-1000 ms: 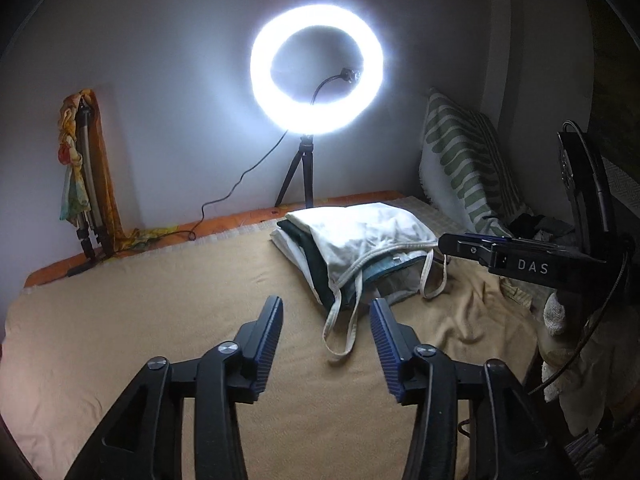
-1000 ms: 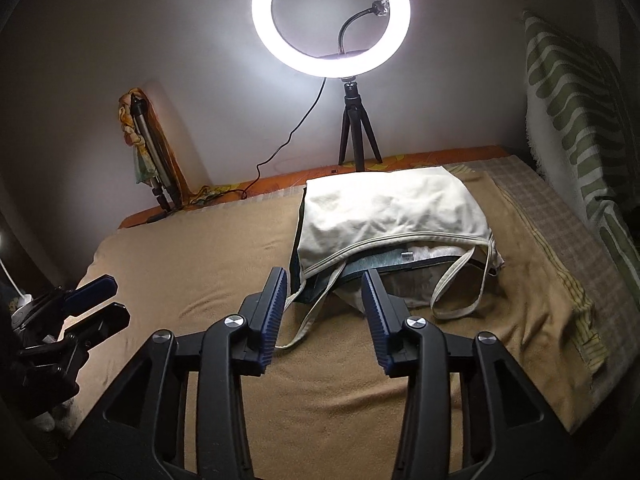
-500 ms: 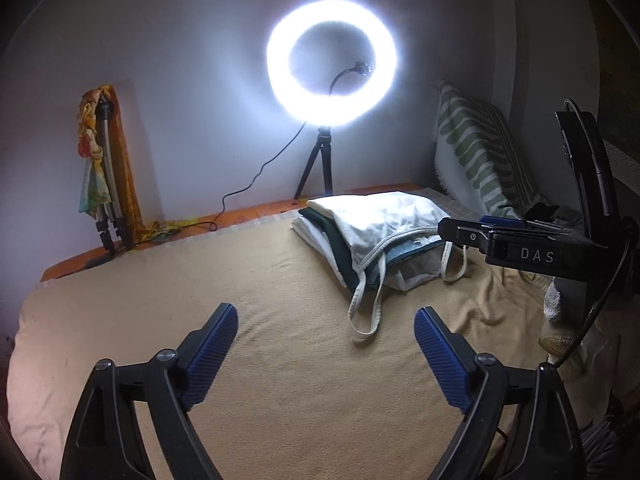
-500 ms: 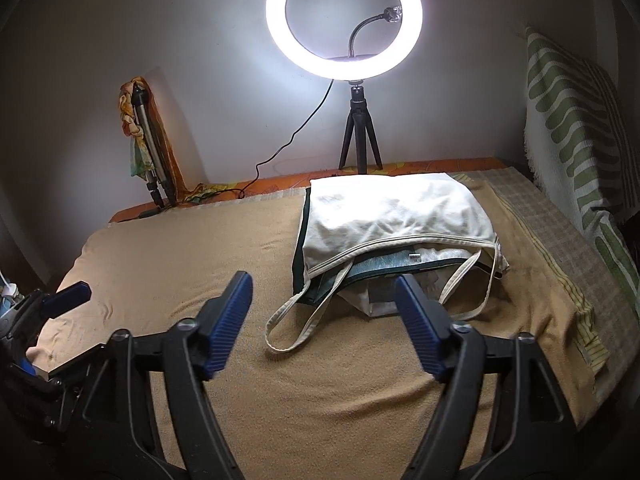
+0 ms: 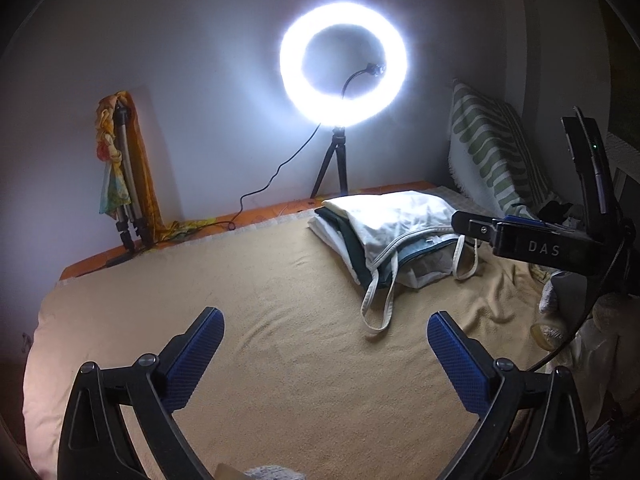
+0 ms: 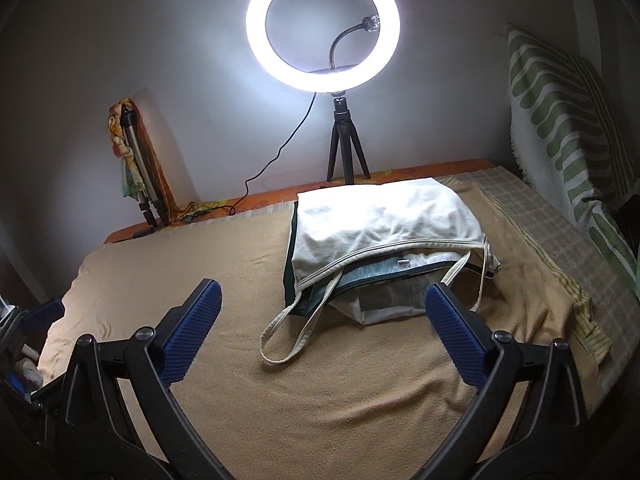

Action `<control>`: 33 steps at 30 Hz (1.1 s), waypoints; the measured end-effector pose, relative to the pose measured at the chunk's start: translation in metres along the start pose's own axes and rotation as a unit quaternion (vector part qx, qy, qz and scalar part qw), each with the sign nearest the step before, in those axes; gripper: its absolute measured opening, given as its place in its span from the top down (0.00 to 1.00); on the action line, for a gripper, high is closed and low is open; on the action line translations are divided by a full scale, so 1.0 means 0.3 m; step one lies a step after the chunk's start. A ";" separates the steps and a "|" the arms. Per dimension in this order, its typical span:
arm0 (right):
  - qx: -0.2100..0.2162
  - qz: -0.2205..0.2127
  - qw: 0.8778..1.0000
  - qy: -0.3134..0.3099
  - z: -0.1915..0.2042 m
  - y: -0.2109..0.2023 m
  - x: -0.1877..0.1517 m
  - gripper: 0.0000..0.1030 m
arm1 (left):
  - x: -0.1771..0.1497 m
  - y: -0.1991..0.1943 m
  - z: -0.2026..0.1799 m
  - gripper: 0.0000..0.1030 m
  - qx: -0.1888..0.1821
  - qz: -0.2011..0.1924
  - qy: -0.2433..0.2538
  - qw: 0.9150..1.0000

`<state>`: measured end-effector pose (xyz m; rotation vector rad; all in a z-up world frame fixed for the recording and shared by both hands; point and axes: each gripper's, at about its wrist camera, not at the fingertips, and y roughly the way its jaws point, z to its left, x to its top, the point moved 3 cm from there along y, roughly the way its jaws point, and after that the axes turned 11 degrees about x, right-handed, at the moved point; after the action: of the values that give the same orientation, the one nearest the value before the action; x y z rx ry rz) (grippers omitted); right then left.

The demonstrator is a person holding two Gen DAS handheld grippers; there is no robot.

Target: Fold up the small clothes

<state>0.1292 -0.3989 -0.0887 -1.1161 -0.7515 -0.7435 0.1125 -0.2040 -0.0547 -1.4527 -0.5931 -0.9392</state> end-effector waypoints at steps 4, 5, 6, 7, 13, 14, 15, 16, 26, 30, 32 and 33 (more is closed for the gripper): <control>0.000 0.011 1.000 -0.002 0.002 0.021 -0.004 0.00 | -0.004 -0.004 0.011 0.00 0.009 -0.001 -0.002 1.000; 0.000 0.014 1.000 -0.002 0.003 0.026 -0.006 0.00 | -0.003 -0.007 0.012 0.00 0.011 -0.003 -0.003 1.000; 0.000 0.016 1.000 -0.002 0.004 0.031 -0.008 0.00 | -0.002 -0.010 0.014 0.00 0.014 -0.005 -0.003 1.000; 0.000 0.018 1.000 -0.002 0.005 0.036 -0.010 0.00 | -0.001 -0.012 0.015 0.00 0.016 -0.006 -0.002 1.000; 0.000 0.020 1.000 -0.005 0.015 0.048 -0.011 0.00 | -0.001 -0.012 0.025 0.00 0.025 -0.006 0.003 1.000; -0.001 0.020 1.000 -0.005 0.015 0.049 -0.011 0.00 | -0.001 -0.011 0.026 0.00 0.025 -0.006 0.003 1.000; 0.000 0.020 1.000 -0.004 0.016 0.051 -0.011 0.00 | -0.001 -0.011 0.026 0.00 0.025 -0.006 0.003 1.000; 0.001 0.021 1.000 -0.005 0.014 0.052 -0.010 0.00 | -0.001 -0.011 0.027 0.00 0.026 -0.006 0.004 1.000; -0.003 0.022 1.000 -0.001 0.013 0.058 -0.014 0.00 | -0.004 -0.010 0.026 0.00 0.026 -0.004 0.006 1.000; -0.005 0.023 1.000 0.000 0.010 0.060 -0.021 0.00 | -0.004 -0.011 0.026 0.00 0.026 -0.004 0.006 1.000; -0.005 0.023 1.000 0.001 0.011 0.059 -0.022 0.00 | -0.004 -0.011 0.026 0.00 0.026 -0.005 0.006 1.000; -0.005 0.023 1.000 0.001 0.011 0.059 -0.022 0.00 | -0.003 -0.010 0.027 0.00 0.026 -0.005 0.007 1.000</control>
<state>0.1398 -0.3901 -0.1023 -1.1383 -0.7197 -0.7109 0.1111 -0.1954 -0.0532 -1.3975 -0.6097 -0.9346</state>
